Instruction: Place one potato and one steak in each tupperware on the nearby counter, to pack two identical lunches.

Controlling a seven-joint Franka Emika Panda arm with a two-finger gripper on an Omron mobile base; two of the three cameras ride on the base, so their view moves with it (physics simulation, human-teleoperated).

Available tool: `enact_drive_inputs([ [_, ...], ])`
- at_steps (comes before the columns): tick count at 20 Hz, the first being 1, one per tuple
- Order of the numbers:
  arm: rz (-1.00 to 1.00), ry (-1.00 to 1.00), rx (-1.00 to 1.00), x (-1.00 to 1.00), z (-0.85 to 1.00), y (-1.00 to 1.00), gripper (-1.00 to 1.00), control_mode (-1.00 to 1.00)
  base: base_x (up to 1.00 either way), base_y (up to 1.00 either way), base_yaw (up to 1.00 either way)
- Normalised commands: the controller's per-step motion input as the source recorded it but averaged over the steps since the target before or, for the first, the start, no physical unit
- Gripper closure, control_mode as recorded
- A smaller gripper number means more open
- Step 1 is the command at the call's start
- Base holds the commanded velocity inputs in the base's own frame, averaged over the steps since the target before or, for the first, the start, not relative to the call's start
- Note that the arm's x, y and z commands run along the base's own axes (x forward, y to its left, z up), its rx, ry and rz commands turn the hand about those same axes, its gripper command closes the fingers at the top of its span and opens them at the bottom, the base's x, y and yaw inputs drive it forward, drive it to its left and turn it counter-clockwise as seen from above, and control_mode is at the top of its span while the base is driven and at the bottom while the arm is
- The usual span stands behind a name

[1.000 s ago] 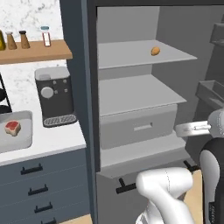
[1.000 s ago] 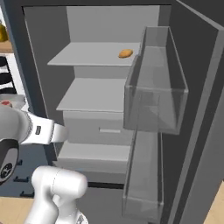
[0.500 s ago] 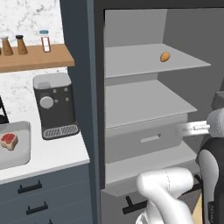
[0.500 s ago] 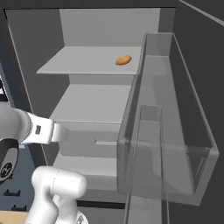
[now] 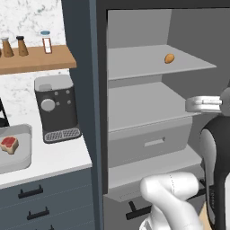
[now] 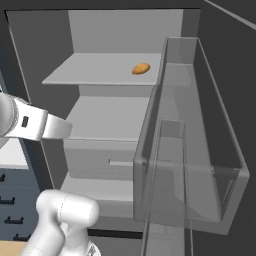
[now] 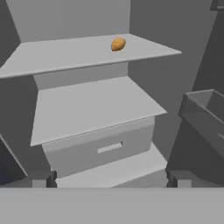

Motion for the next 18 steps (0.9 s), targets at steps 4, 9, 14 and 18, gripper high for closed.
enact_drive_inputs([
  [4, -0.04, 0.00, 0.06, 0.14, 0.69, -0.24, -1.00, -1.00, 0.00, 0.00, 0.00],
  [9, 0.00, 0.00, 0.05, 0.40, 0.27, -0.05, -1.00, -1.00, 0.00, 0.00, 0.00],
  [14, -0.01, -0.04, 0.00, 0.55, 0.00, -0.08, -1.00, -1.00, 0.00, 0.00, 0.00],
  [18, -0.02, -0.13, 0.00, 0.42, -0.05, -0.20, -1.00, -1.00, 0.00, 0.00, 0.00],
])
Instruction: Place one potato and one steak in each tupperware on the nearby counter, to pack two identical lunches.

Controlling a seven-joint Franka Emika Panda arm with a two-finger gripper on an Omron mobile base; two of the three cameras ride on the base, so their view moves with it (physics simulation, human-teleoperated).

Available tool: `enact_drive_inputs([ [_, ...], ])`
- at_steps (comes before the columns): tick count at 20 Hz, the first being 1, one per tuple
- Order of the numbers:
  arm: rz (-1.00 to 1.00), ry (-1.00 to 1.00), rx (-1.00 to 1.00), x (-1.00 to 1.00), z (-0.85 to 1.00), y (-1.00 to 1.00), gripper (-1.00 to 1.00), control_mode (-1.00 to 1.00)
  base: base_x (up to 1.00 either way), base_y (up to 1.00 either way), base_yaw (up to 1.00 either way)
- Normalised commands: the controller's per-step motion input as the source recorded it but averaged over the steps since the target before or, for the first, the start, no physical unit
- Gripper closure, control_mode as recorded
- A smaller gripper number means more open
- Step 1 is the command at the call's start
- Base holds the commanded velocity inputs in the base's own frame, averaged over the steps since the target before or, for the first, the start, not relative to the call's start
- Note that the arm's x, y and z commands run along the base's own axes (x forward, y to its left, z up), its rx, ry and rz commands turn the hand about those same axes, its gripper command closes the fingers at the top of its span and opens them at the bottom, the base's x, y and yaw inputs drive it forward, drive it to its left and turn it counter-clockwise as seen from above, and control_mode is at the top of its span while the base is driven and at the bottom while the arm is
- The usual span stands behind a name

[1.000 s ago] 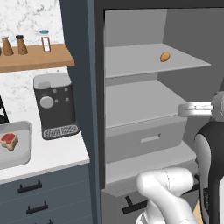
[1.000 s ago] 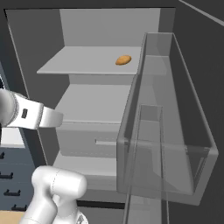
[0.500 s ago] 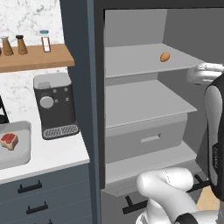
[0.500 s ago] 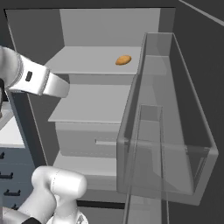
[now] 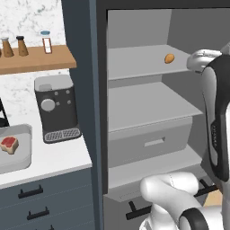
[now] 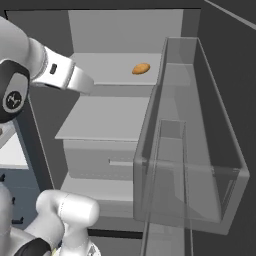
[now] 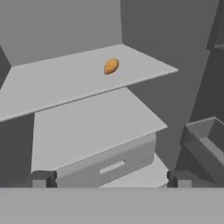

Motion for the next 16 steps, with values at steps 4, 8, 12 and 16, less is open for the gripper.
enact_drive_inputs([
  [4, -0.04, 0.00, 0.00, 0.58, 0.00, -0.11, -1.00, -1.00, 0.00, 0.00, 0.00],
  [8, -0.01, 0.00, 0.00, 0.69, 0.00, -0.03, -1.00, -1.00, 0.00, 0.00, 0.00],
  [12, 0.00, 0.02, 0.00, 0.72, -0.02, -0.12, -1.00, -1.00, 0.00, 0.00, 0.00],
  [16, 0.00, 0.00, 0.00, 0.62, -0.17, -0.14, -1.00, -1.00, 0.00, 0.00, 0.00],
])
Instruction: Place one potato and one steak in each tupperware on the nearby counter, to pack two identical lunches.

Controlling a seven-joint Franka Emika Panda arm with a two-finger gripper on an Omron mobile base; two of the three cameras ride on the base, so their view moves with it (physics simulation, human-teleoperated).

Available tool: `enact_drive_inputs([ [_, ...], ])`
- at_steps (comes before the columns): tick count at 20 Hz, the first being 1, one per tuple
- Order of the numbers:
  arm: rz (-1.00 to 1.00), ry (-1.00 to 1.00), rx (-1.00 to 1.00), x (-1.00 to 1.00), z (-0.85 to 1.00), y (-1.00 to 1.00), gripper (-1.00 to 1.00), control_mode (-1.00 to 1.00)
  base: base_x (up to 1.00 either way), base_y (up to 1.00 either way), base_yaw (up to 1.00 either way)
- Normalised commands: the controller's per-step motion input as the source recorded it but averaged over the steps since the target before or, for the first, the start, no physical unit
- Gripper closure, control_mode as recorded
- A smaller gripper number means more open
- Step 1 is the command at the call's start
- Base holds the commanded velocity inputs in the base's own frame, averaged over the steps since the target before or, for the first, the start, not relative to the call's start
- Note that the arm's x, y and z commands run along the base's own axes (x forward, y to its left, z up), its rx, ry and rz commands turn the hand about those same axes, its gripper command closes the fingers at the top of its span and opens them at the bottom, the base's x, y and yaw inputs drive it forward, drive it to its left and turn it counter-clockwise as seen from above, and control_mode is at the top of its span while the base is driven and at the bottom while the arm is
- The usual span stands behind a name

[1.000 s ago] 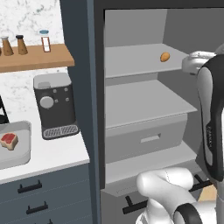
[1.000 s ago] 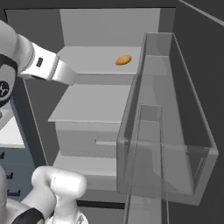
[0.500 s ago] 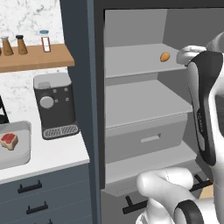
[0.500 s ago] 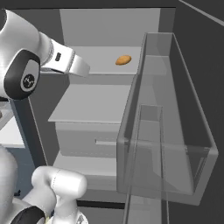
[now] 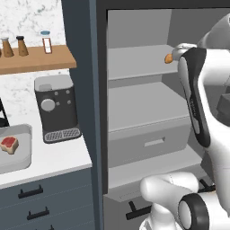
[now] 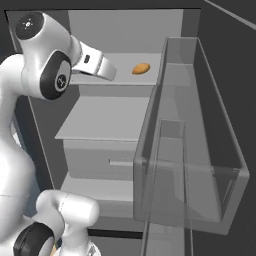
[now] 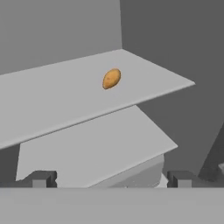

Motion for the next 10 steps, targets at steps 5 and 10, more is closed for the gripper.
enact_drive_inputs([
  [5, 0.00, 0.00, 0.00, 0.59, -0.06, -0.39, -1.00, -1.00, 0.00, 0.00, 0.00],
  [10, 0.00, 0.04, 0.00, 0.61, -0.17, -0.28, -1.00, -1.00, 0.00, 0.00, 0.00],
])
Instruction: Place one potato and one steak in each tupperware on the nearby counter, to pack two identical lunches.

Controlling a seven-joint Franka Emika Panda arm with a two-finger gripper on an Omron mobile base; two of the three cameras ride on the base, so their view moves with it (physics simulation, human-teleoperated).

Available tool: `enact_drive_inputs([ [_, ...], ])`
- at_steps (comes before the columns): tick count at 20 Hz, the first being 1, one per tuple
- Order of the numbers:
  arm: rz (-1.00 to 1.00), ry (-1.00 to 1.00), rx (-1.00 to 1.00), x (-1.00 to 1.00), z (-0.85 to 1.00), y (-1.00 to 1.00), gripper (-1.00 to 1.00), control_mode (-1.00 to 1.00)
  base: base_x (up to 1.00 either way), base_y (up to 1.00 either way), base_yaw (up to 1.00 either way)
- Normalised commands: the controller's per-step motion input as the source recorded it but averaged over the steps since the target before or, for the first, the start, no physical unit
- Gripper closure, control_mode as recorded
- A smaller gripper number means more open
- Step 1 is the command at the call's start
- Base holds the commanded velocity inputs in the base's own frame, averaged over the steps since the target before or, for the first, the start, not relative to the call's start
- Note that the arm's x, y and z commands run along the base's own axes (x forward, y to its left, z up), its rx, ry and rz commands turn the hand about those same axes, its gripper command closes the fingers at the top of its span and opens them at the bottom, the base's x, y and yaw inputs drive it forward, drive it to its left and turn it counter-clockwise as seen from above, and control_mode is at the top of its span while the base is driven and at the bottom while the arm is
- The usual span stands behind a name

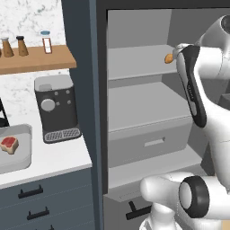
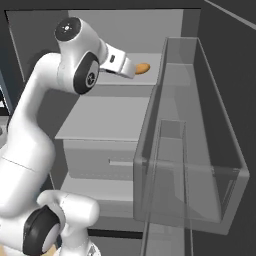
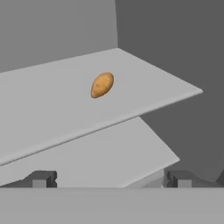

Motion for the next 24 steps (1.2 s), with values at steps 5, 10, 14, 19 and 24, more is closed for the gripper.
enact_drive_inputs([
  [5, 0.00, 0.03, 0.00, 0.61, -0.14, -0.10, -1.00, -1.00, 0.00, 0.00, 0.00],
  [10, 0.00, 0.02, 0.00, 0.53, 0.00, -0.09, -1.00, -1.00, 0.00, 0.00, 0.00],
  [14, 0.00, 0.06, 0.00, 0.55, -0.10, -0.04, -1.00, -1.00, 0.00, 0.00, 0.00],
  [19, 0.00, 0.06, 0.00, 0.46, -0.15, -0.02, -1.00, -1.00, 0.00, 0.00, 0.00],
  [24, 0.00, 0.06, 0.00, 0.43, -0.13, -0.11, -1.00, -1.00, 0.00, 0.00, 0.00],
])
